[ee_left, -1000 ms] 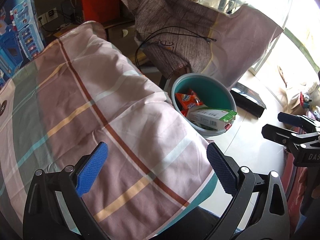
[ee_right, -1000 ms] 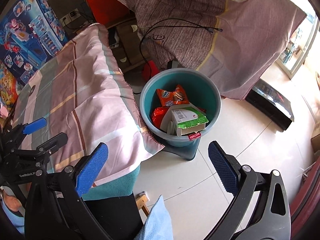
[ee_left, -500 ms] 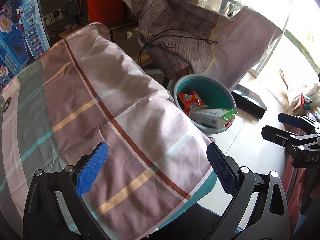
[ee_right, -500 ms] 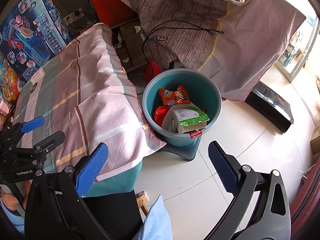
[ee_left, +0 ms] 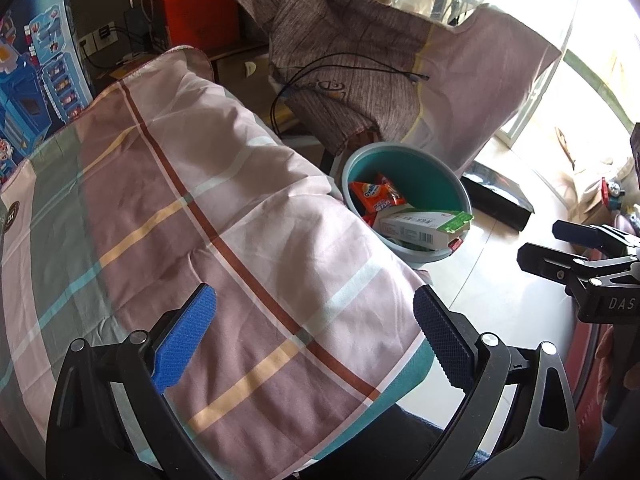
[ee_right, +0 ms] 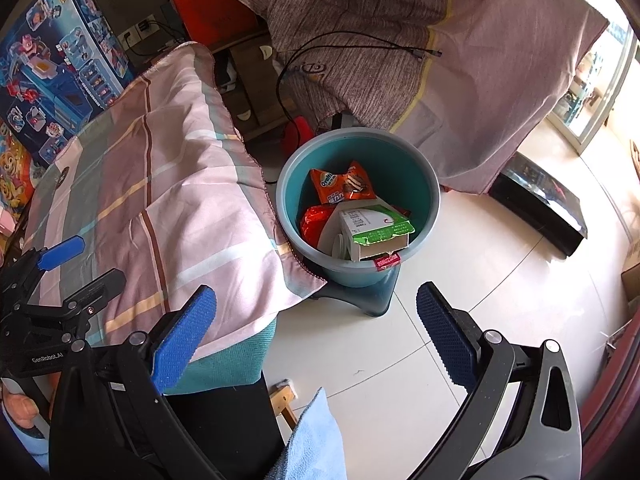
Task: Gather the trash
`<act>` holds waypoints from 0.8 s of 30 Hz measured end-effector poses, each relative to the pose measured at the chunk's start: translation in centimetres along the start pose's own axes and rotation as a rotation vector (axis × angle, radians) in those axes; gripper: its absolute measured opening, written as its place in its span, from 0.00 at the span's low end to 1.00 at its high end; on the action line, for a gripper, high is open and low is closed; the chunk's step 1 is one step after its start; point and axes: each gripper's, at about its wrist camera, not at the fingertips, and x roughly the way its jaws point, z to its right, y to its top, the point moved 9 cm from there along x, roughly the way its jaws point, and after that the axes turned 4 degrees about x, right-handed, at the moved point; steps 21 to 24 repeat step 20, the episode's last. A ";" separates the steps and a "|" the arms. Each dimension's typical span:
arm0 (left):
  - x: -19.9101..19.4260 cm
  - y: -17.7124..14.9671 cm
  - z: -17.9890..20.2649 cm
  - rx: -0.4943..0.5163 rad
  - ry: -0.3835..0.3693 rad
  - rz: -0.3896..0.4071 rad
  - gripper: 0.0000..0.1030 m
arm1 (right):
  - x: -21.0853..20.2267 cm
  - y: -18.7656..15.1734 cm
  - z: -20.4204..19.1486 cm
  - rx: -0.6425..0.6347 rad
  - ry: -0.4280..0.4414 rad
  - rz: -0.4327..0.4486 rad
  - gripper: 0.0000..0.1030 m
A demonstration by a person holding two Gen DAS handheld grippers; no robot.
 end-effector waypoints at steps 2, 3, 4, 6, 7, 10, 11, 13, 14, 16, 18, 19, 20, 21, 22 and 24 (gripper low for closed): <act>0.0 0.0 0.1 -0.002 -0.005 -0.002 0.96 | 0.0 0.0 0.0 0.001 -0.001 0.000 0.93; 0.1 0.0 0.1 -0.002 -0.005 -0.005 0.96 | 0.0 0.0 0.1 0.001 -0.002 0.000 0.93; 0.2 -0.1 0.1 -0.001 -0.005 -0.006 0.96 | 0.1 0.0 0.1 0.001 -0.003 0.000 0.93; 0.3 -0.1 0.1 0.000 -0.008 -0.009 0.96 | 0.1 0.1 0.2 0.002 -0.006 0.001 0.93; 0.5 -0.2 0.1 -0.001 -0.011 -0.013 0.96 | 0.2 0.1 0.3 0.003 -0.010 0.001 0.93; 0.7 -0.3 -0.1 -0.002 -0.010 -0.020 0.96 | 0.3 0.0 0.5 0.010 -0.012 -0.003 0.93; 0.8 -0.3 -0.2 -0.001 -0.008 -0.023 0.96 | 0.4 0.0 0.6 0.014 -0.011 -0.006 0.93; 1.0 -0.4 -0.1 -0.001 -0.010 -0.031 0.96 | 0.5 0.0 0.7 0.017 -0.011 -0.009 0.93; 1.0 -0.4 -0.1 -0.001 -0.011 -0.036 0.96 | 0.5 0.0 0.7 0.018 -0.010 -0.010 0.93; 1.3 -0.6 -0.1 0.003 -0.003 -0.046 0.96 | 0.6 0.0 0.8 0.020 -0.010 -0.011 0.93; 1.4 -0.7 0.0 0.007 0.002 -0.054 0.96 | 0.6 0.0 0.8 0.020 -0.010 -0.011 0.93; 1.5 -0.7 0.0 0.008 0.001 -0.056 0.96 | 0.6 0.0 0.8 0.020 -0.010 -0.011 0.93; 1.6 -0.8 0.0 0.009 0.000 -0.057 0.96 | 0.7 0.0 0.8 0.020 -0.010 -0.011 0.93; 1.6 -0.8 0.0 0.009 0.000 -0.057 0.96 | 0.7 0.0 0.8 0.020 -0.010 -0.011 0.93; 1.6 -0.8 0.0 0.009 0.000 -0.057 0.96 | 0.7 0.0 0.8 0.020 -0.010 -0.011 0.93; 1.6 -0.8 0.0 0.009 0.000 -0.057 0.96 | 0.7 0.0 0.8 0.020 -0.010 -0.011 0.93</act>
